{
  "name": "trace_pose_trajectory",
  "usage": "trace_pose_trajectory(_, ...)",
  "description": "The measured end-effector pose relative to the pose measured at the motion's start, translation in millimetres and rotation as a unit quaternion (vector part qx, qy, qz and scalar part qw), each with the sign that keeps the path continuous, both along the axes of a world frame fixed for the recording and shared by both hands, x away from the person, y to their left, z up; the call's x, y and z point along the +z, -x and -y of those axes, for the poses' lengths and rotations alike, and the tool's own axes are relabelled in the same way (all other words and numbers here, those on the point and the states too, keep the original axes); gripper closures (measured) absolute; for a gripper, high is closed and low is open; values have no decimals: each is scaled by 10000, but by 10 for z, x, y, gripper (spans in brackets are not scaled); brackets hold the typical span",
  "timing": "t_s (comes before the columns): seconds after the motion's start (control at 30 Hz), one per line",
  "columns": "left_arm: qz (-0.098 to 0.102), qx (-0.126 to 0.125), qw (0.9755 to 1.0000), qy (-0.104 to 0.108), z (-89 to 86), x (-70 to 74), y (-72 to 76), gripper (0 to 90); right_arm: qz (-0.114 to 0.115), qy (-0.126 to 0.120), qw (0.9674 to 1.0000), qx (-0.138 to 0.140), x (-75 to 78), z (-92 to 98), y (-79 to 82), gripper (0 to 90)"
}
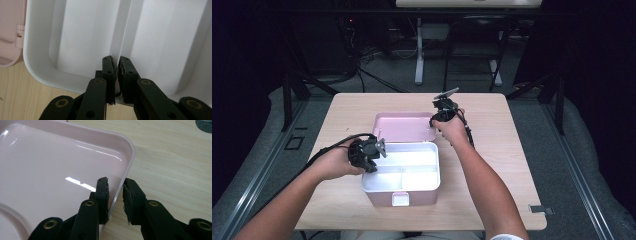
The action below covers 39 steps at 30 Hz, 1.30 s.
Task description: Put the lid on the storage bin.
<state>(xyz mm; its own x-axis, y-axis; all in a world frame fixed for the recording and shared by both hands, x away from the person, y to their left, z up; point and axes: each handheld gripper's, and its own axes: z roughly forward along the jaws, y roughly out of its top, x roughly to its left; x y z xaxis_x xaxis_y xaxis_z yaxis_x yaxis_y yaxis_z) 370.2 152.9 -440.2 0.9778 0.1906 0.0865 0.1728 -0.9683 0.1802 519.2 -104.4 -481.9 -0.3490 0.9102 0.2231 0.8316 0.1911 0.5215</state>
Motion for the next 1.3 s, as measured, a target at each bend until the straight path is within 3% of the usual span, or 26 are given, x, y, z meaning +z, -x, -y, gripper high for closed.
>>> trace_pose_trajectory(0.17, 30, -20, 10000, 81, 22, -4, 20, 831, -60, 100, 9999, 23, 34, 82, 40, 750)
trace_pose_trajectory(0.37, -25, 5, 10000, 68, 25, -2, 11, 830, -185, -333, 9992, -132, -38, 160, 34, 724)
trace_pose_trajectory(0.63, -32, 6, 10000, 46, 30, -1, 8, 829, -259, -472, 9983, -208, -73, 183, -10, 723)
trace_pose_trajectory(0.93, -48, 15, 10000, 48, 33, -2, 6, 829, -294, -382, 9985, -246, 2, 165, -5, 762)
trace_pose_trajectory(1.3, -67, 28, 10000, 53, 33, -3, 3, 830, -361, -582, 9971, -344, 141, 201, 25, 804)
